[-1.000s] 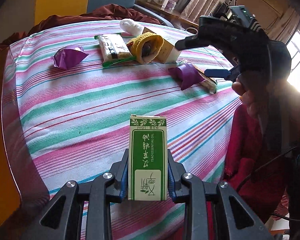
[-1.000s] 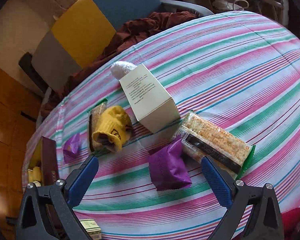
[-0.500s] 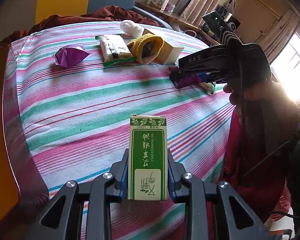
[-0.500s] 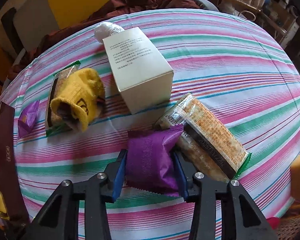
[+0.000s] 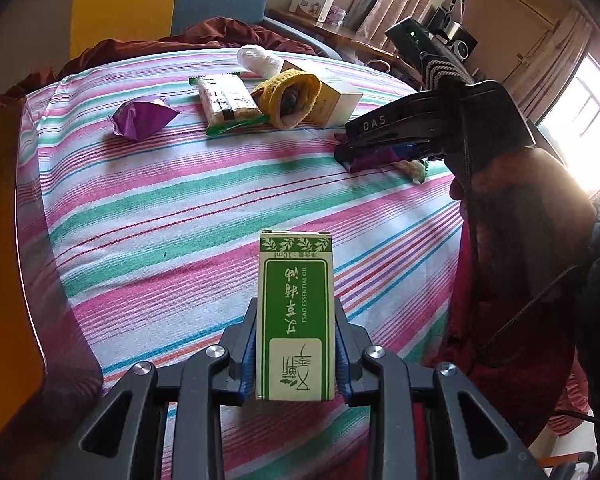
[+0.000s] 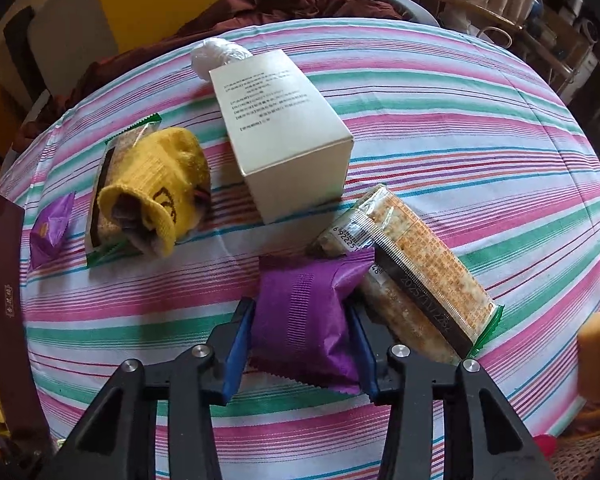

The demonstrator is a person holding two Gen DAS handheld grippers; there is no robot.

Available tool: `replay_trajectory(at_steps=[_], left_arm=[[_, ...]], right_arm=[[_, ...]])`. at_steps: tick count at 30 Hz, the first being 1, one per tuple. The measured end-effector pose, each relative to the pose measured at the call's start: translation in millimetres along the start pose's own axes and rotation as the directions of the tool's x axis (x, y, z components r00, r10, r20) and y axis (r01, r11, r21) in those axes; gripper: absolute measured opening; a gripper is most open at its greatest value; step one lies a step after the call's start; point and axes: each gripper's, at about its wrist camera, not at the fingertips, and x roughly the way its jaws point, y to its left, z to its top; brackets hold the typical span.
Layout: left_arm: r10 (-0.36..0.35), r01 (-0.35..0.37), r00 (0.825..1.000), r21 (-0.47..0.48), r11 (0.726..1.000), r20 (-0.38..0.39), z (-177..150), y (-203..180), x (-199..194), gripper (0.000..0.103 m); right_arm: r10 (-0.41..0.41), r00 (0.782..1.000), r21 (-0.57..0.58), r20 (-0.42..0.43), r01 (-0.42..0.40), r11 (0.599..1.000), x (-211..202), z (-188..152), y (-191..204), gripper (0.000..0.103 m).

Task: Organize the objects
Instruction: 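Grasp the purple snack packet with the right tool while the left tool holds the green box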

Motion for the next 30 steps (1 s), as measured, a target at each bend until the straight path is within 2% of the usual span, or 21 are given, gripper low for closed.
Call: replay_trajectory(at_steps=[5,10,16,18,21,24,27,30], left_arm=[[-0.028,0.028,0.999,0.031,0.999,0.025,-0.8,-10.2,-14.5,0.03],[-0.064,0.06,0.994,0.045,0.997,0.094,4.3,-16.1,-46.1,0.03],[-0.071,0.084,0.98,-0.063,0.995,0.186,13.8,16.3,-90.1,0.03],[-0.059,0.088,0.973,-0.122,0.989,0.222,17.7,37.3,-107.6,0.03],[-0.013,0.064,0.963,-0.182,0.981,0.27,22.9,66.0,-133.4,0.03],[0.084,-0.008,0.949,-0.242,0.97,0.305,29.3,105.4,-154.6,0.03],[0.175,-0.071,0.94,-0.336,0.939,0.292,33.2,159.0,-163.9,0.03],[0.256,-0.135,0.936,-0.422,0.896,0.243,37.5,214.8,-162.1,0.03]], right_arm=[[-0.006,1.0,-0.009,0.016,0.007,1.0,2.7,-0.8,-2.2,0.047],[-0.026,0.999,-0.032,0.02,0.026,0.999,5.4,0.6,-2.4,0.046],[-0.055,0.998,-0.063,0.02,0.056,0.996,8.8,2.4,12.7,0.045],[-0.062,0.998,-0.072,0.022,0.063,0.995,0.4,-13.4,30.3,0.045],[-0.07,0.997,-0.082,0.024,0.072,0.994,2.4,-16.0,38.4,0.045],[-0.072,0.997,-0.084,0.026,0.074,0.994,2.6,-16.0,37.8,0.045],[-0.074,0.997,-0.087,0.028,0.076,0.993,0.1,-18.4,48.4,0.045],[-0.073,0.997,-0.089,0.029,0.076,0.993,1.7,-17.8,41.1,0.046]])
